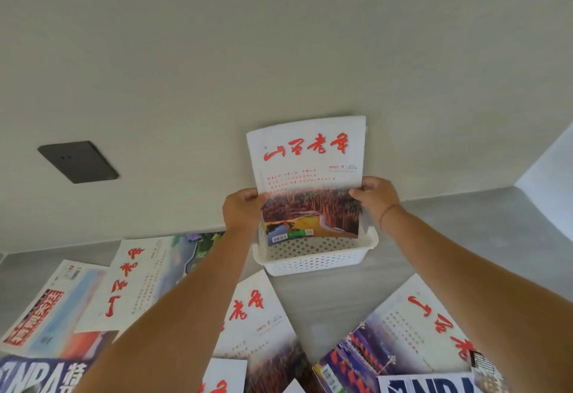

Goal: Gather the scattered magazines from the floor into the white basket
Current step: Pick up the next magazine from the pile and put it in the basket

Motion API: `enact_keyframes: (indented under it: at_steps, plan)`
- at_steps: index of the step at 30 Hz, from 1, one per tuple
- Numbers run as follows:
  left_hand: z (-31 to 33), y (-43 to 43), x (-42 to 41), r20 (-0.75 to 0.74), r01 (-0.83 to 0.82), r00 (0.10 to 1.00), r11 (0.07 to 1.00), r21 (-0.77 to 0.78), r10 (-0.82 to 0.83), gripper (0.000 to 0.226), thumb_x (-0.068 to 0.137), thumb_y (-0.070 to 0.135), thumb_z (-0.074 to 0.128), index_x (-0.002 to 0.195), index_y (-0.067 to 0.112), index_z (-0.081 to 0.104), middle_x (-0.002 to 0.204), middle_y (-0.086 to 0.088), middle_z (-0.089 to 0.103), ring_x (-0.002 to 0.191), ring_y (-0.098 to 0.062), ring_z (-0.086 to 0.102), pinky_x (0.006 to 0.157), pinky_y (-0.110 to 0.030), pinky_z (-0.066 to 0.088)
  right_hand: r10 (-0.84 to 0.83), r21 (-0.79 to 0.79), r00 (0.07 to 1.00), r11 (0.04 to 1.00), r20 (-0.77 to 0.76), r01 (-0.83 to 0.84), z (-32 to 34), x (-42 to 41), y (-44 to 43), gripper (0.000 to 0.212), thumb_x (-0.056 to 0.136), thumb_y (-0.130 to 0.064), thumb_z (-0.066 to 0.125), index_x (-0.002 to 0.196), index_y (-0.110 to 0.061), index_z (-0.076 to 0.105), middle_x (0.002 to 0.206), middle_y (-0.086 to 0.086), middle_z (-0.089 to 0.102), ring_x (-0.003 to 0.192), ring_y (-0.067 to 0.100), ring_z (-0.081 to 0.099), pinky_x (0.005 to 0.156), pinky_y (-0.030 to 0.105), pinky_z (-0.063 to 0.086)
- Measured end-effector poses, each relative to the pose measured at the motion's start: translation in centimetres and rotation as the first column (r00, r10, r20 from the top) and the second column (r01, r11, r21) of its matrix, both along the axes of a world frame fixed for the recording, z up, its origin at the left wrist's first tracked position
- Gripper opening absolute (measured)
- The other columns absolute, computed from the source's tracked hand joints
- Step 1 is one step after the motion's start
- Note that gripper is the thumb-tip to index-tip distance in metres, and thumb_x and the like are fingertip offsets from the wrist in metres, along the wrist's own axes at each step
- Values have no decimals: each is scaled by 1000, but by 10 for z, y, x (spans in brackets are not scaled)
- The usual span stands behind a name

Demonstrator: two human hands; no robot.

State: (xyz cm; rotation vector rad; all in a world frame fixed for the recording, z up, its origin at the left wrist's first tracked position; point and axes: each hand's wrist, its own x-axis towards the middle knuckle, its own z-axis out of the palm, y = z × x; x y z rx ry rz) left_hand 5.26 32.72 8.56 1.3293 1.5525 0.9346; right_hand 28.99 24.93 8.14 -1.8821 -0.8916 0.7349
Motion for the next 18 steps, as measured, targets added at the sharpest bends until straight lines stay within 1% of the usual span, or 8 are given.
enact_keyframes:
  at_steps: [2, 4, 6, 8, 10, 13, 15, 18]
  plan:
    - [-8, 3, 2, -28, 0, 1000, 1000, -7, 0, 12, 75, 20, 75, 66, 23, 68, 76, -4, 72, 75, -24, 69, 73, -33, 56, -13, -21, 1000, 1000, 9, 13, -10, 0, 2, 19, 83, -8, 64, 100, -7, 69, 96, 9, 69, 83, 22, 60, 78, 28, 48]
    - [-14, 7, 3, -40, -10, 999, 1000, -14, 10, 9, 74, 21, 76, 69, 22, 69, 80, -5, 74, 71, -19, 66, 67, -25, 51, -26, -30, 1000, 999, 16, 26, -18, 0, 3, 19, 84, -10, 64, 102, -7, 69, 100, 10, 70, 85, 23, 60, 81, 29, 48]
    - [-17, 13, 5, -26, -36, 999, 999, -23, 35, 10, 72, 23, 77, 74, 20, 68, 80, -2, 73, 71, -17, 66, 64, -23, 49, -59, -36, 998, 998, 28, 60, -22, 2, 6, 19, 83, -14, 64, 101, -7, 67, 101, 11, 70, 90, 27, 63, 84, 32, 49]
    - [-17, 17, 6, -27, -56, 998, 998, -9, 55, 20, 70, 25, 79, 84, 20, 65, 79, 3, 69, 76, -17, 65, 69, -26, 49, -106, -28, 994, 994, 24, 106, -23, 4, 7, 21, 83, -17, 65, 102, -8, 63, 103, 11, 69, 94, 28, 64, 85, 33, 49]
    - [-19, 20, 6, -65, -63, 996, 998, 22, 65, 34, 70, 28, 79, 99, 19, 63, 87, 5, 67, 81, -16, 63, 74, -28, 48, -116, -22, 993, 993, 32, 117, -23, 3, 9, 29, 84, -17, 62, 111, -8, 58, 110, 11, 67, 97, 26, 61, 84, 30, 45]
    - [-24, 23, 8, -81, -45, 996, 998, 31, 48, 31, 75, 28, 74, 103, 18, 70, 101, 1, 71, 85, -17, 62, 78, -29, 50, -36, -23, 995, 999, 97, 39, -21, -5, 16, 30, 90, -11, 47, 119, -9, 55, 118, 10, 64, 93, 25, 58, 78, 28, 42]
    - [-26, 23, 10, -92, -26, 995, 999, 31, 29, 26, 77, 29, 71, 100, 17, 72, 101, -2, 74, 79, -15, 62, 72, -24, 46, 7, -44, 990, 999, 141, 0, -21, -13, 19, 29, 92, -10, 42, 118, -8, 52, 120, 11, 60, 95, 25, 56, 79, 33, 47]
    - [-26, 24, 9, -88, -25, 996, 1000, 14, 27, 26, 77, 30, 72, 100, 17, 73, 100, -4, 74, 78, -15, 63, 72, -24, 47, 30, -81, 985, 997, 168, -17, -20, -17, 21, 22, 91, -11, 46, 112, -5, 49, 116, 17, 56, 104, 32, 55, 93, 45, 48]
